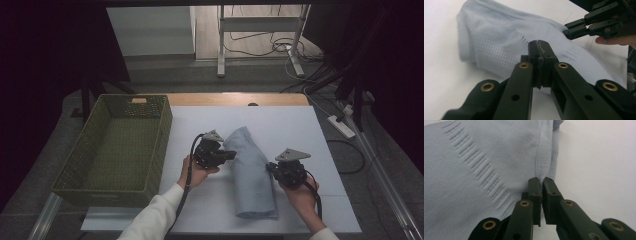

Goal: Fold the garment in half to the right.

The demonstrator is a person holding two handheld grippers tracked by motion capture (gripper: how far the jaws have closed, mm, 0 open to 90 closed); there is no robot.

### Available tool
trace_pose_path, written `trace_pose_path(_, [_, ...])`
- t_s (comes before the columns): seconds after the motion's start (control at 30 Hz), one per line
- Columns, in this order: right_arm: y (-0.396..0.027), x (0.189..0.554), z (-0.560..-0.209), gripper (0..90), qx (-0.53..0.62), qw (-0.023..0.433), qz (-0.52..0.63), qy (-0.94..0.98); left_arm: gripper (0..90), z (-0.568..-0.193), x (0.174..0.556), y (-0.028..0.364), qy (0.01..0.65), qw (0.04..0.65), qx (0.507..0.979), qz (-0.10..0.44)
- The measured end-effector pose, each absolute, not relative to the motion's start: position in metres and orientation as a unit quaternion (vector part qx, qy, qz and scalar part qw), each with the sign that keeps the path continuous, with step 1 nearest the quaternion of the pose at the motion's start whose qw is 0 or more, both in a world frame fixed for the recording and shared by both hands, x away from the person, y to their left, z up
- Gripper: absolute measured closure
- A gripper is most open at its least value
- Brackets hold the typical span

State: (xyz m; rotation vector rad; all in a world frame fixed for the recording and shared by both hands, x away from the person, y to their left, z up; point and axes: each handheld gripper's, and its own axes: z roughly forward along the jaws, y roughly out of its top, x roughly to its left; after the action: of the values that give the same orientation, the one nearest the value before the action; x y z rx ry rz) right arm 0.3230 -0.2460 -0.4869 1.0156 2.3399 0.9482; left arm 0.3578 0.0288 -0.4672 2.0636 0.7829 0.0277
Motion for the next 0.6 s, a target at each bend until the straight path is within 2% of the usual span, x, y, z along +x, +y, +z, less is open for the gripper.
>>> trace_pose_path(0.37, [-0.246,0.322,-0.486,85.2,0.364,0.21,0.346,0.839,88.9,-0.47,0.363,0.003,0.292,0.433,0.853,0.008])
trace_pose_path(0.6, [-0.247,0.322,-0.485,85.1,0.365,0.209,0.349,0.837,89.0,-0.478,0.365,0.0,0.298,0.421,0.857,-0.001])
